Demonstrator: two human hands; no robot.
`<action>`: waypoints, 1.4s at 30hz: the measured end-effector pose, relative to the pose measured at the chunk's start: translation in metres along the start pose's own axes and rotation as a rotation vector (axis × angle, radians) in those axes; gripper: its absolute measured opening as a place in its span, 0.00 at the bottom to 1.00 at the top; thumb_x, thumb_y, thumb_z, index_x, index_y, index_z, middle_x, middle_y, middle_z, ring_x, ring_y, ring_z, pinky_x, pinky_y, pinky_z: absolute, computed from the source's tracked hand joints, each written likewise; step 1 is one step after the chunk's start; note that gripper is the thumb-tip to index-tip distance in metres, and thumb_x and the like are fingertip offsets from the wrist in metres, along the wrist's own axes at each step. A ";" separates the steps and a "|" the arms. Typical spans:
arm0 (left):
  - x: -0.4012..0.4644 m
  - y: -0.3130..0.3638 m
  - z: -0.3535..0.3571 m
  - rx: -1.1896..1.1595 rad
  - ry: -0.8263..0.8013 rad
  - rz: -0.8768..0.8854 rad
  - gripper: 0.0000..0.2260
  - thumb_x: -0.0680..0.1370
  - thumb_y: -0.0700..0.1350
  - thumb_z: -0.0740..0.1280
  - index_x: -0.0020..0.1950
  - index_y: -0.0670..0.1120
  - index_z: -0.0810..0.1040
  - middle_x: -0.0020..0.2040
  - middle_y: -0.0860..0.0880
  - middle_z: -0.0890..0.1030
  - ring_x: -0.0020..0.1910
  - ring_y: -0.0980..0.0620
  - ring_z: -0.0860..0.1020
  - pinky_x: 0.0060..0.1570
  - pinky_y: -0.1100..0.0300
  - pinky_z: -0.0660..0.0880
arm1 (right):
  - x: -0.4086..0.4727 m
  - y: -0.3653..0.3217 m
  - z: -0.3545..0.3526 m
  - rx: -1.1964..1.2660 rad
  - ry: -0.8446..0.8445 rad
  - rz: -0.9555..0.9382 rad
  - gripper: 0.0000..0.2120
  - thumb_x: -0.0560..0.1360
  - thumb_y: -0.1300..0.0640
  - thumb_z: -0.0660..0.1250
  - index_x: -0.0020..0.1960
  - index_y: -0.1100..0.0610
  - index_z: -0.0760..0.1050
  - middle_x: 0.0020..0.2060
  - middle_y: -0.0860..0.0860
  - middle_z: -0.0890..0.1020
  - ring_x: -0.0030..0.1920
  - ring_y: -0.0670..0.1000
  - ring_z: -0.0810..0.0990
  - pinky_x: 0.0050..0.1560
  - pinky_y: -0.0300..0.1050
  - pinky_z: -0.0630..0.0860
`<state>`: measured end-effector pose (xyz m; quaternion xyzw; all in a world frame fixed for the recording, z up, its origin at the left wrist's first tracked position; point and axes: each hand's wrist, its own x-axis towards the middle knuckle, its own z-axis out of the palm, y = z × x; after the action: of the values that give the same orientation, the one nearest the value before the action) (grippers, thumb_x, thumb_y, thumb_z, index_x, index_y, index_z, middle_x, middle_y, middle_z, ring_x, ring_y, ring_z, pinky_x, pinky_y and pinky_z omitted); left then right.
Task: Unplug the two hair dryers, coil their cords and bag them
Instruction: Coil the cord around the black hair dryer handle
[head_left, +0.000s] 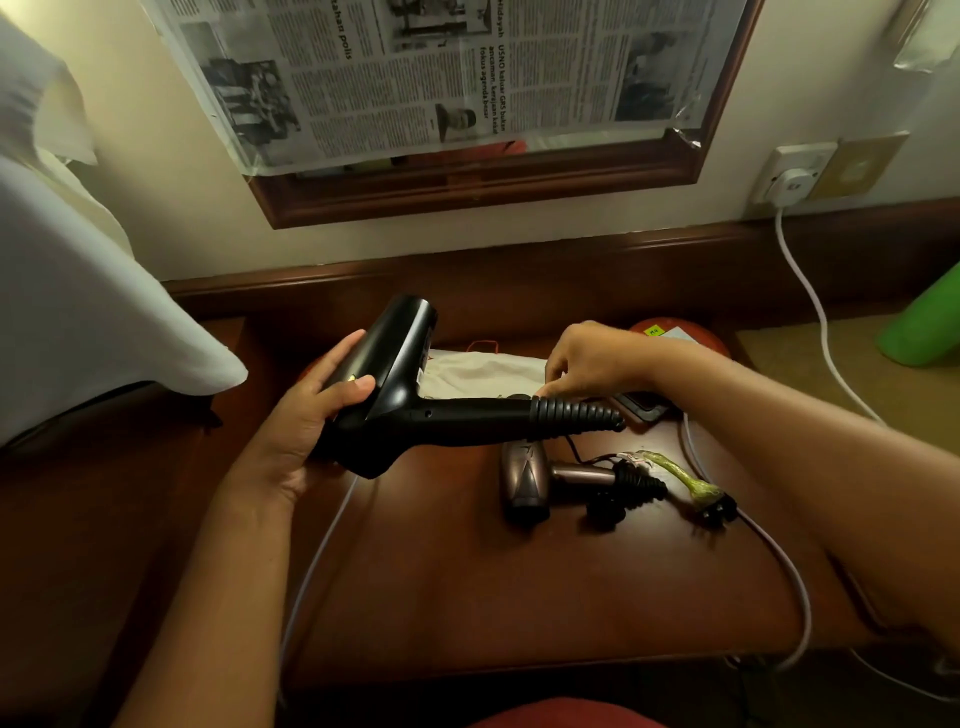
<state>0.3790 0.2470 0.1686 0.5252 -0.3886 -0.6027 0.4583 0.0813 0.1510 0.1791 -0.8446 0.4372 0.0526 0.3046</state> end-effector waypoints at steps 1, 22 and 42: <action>-0.001 -0.001 -0.001 0.005 -0.003 -0.008 0.35 0.62 0.50 0.76 0.68 0.60 0.72 0.65 0.48 0.77 0.58 0.45 0.80 0.49 0.56 0.80 | -0.001 -0.003 -0.005 -0.042 0.008 -0.021 0.15 0.75 0.46 0.67 0.42 0.57 0.84 0.38 0.51 0.83 0.39 0.48 0.79 0.43 0.44 0.76; -0.006 0.000 0.033 0.216 0.194 0.122 0.27 0.74 0.44 0.71 0.71 0.59 0.69 0.62 0.51 0.74 0.56 0.49 0.79 0.47 0.59 0.79 | -0.045 -0.046 -0.019 -0.401 0.120 -0.157 0.10 0.77 0.53 0.64 0.56 0.51 0.80 0.50 0.46 0.80 0.51 0.49 0.78 0.51 0.46 0.76; -0.009 -0.005 0.046 0.299 0.485 0.375 0.28 0.71 0.44 0.75 0.69 0.57 0.72 0.62 0.56 0.76 0.62 0.53 0.76 0.61 0.50 0.75 | -0.055 -0.054 0.064 0.450 0.339 0.311 0.04 0.78 0.59 0.61 0.51 0.57 0.74 0.40 0.56 0.81 0.31 0.53 0.80 0.31 0.46 0.77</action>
<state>0.3335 0.2560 0.1734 0.6339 -0.4423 -0.3019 0.5580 0.1007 0.2488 0.1726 -0.6760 0.6060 -0.1409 0.3949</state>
